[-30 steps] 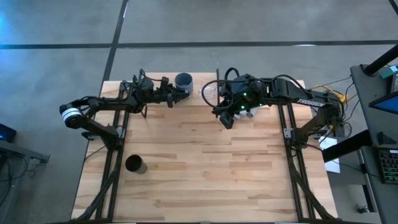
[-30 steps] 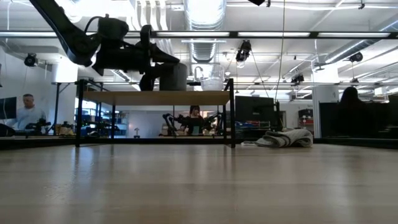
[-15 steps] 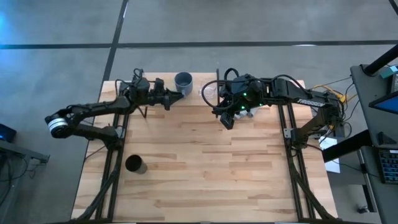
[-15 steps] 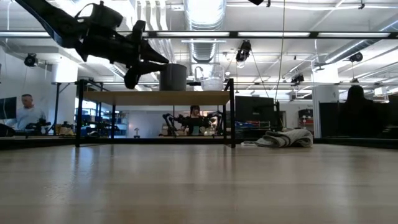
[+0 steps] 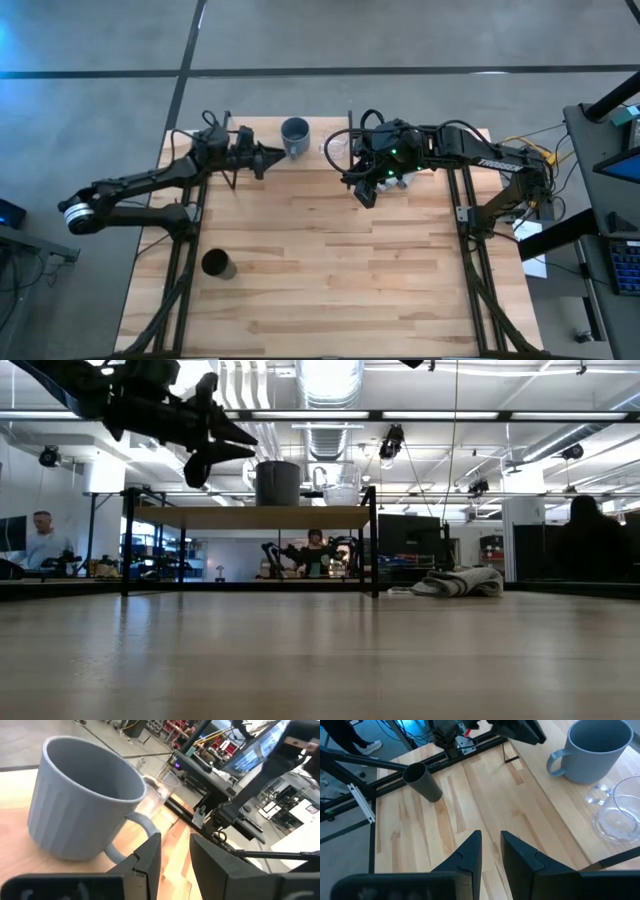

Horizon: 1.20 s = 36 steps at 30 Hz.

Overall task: Stack small to large cups/mugs on shelf
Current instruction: Put the black cup on the shelf

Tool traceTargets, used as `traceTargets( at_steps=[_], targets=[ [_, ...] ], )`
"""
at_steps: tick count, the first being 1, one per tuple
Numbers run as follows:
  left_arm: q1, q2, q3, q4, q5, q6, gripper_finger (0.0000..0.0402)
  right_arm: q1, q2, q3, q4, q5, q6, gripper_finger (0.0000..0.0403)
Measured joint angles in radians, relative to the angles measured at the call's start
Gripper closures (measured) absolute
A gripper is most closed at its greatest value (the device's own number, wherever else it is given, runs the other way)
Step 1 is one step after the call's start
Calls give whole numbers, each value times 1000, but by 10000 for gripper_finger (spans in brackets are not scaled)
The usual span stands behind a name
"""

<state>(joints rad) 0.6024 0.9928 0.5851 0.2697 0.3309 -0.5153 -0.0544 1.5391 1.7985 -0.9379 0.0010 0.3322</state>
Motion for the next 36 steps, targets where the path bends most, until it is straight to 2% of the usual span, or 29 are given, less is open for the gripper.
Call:
traceTargets(
  at_steps=[8, 17, 23, 31, 36],
  targets=[
    [-62, -146, 45, -315, -11, 39, 314, 0, 0, 0, -1, 0, -2, 337],
    [-232, -237, 256, -892, -168, 157, 314, 0, 0, 0, 0, 0, -4, 337],
    [-369, -191, 426, -1144, -186, 128, 314, 0, 0, 0, 0, 1, -26, 337],
    [-552, -43, 610, -1524, -187, -30, 314, 0, 2, -32, 0, 1, -38, 337],
    [-698, 33, 661, -1584, -157, -152, 314, 0, 2, -57, 0, 1, -35, 337]
  ],
)
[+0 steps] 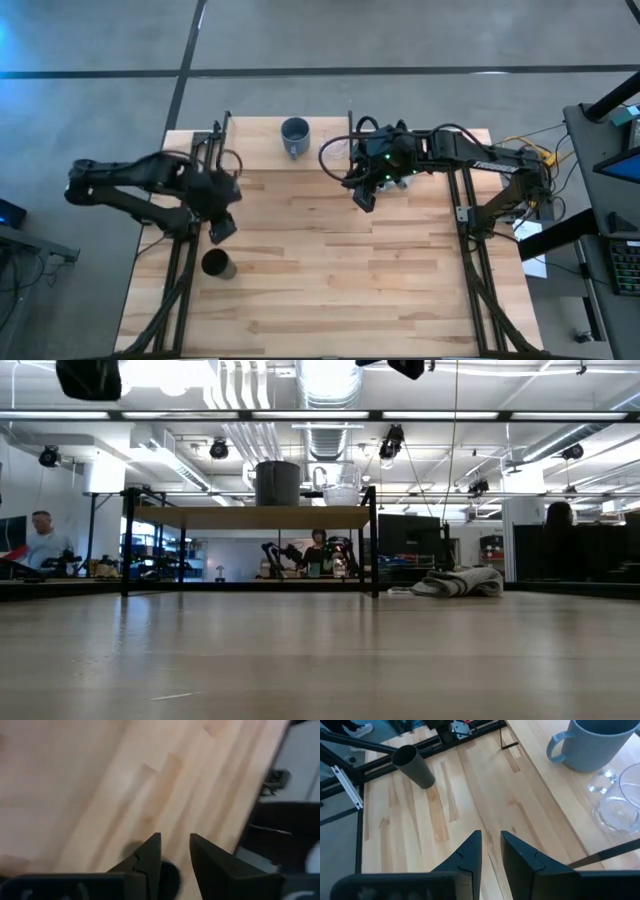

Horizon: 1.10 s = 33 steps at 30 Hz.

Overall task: Stack small to large cups/mugs on shelf
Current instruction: Put the black cup on the shelf

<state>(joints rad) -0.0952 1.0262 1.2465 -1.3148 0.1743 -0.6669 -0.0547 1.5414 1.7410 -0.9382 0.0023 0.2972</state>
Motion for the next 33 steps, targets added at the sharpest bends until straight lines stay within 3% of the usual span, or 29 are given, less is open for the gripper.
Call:
traceTargets(
  at_steps=[10, 17, 22, 33],
  targets=[
    [-321, 78, 23, 4, -3, -514, 314, 0, 0, -20, 12, 1, 20, 337],
    [-473, 188, 22, 25, -81, -726, 314, 0, 0, -81, 123, 1, 0, 337],
    [-512, 287, 7, 22, -79, -814, 314, 0, 0, -136, 180, 0, 32, 337],
    [-515, 391, 3, -27, -103, -820, 314, 0, 0, -153, 183, -1, 51, 337]
  ],
)
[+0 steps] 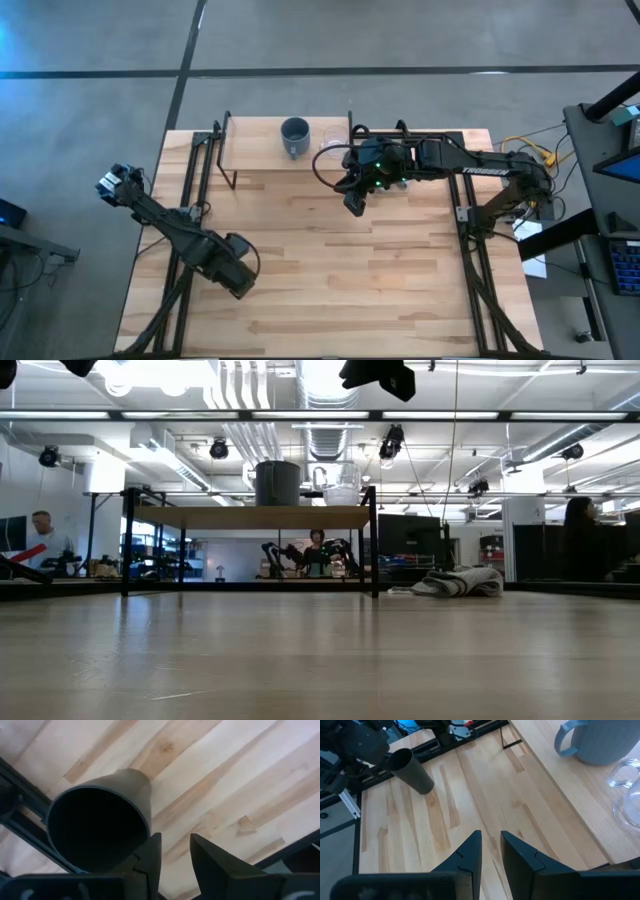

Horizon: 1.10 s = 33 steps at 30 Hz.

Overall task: Stack small to large cups/mugs on shelf
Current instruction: Put the black cup on the shelf

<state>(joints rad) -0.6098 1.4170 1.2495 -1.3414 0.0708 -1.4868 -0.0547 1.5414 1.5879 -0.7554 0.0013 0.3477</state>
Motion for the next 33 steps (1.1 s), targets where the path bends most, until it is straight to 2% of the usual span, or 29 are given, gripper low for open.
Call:
traceTargets(
  at_steps=[13, 27, 30, 33],
  targets=[
    [1, -38, -18, -39, -61, -1, 314, 0, 0, 0, 0, -4, 0, 337],
    [1, -38, -101, 50, -25, 3, 315, 0, 0, 1, -1, -4, 18, 337],
    [1, -40, -101, 48, 1, 33, 335, 0, 0, 1, -1, -4, 18, 337],
    [1, -50, -101, 29, 30, 59, 379, 0, 0, 1, -1, -4, 10, 337]
  ],
)
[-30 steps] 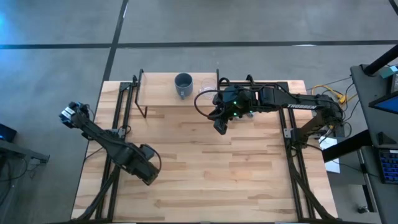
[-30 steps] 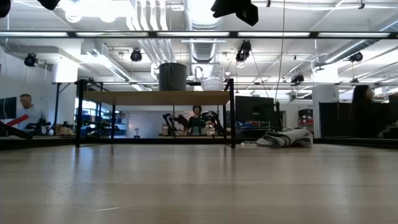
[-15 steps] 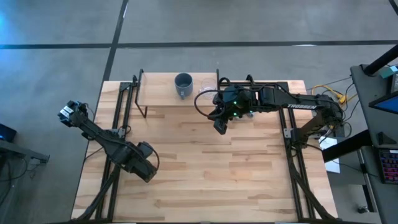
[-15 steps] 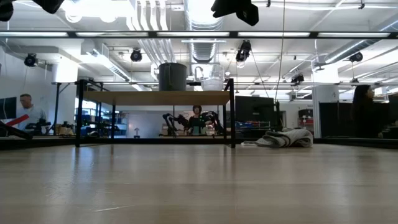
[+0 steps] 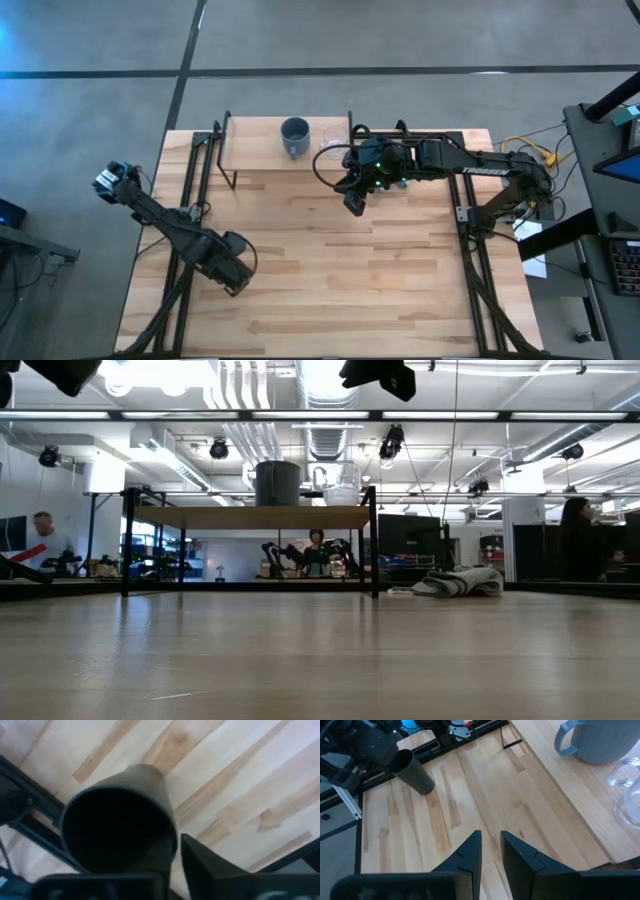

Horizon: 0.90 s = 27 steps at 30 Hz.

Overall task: Stack small to large cups/mugs on shelf
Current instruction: Put the black cup on the shelf

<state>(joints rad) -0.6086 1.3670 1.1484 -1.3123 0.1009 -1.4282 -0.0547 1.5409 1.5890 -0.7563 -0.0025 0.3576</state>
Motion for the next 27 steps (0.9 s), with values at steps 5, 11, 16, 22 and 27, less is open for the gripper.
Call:
traceTargets(
  at_steps=[5, 11, 16, 22, 27],
  targets=[
    [1, -35, 9, -60, 11, 32, 400, 0, 0, 0, 2, 0, -10, 337],
    [41, -103, 107, -176, 16, 78, 401, 0, 0, 0, 5, 0, -10, 337],
    [71, -139, 173, -245, -24, 75, 401, 0, -1, 0, 6, 0, -10, 337],
    [73, -134, 148, -87, -54, 114, 401, 0, -1, 0, 6, 1, -10, 337],
    [72, -119, 99, -87, -9, 134, 378, 0, -1, 0, 7, 2, -10, 337]
  ],
)
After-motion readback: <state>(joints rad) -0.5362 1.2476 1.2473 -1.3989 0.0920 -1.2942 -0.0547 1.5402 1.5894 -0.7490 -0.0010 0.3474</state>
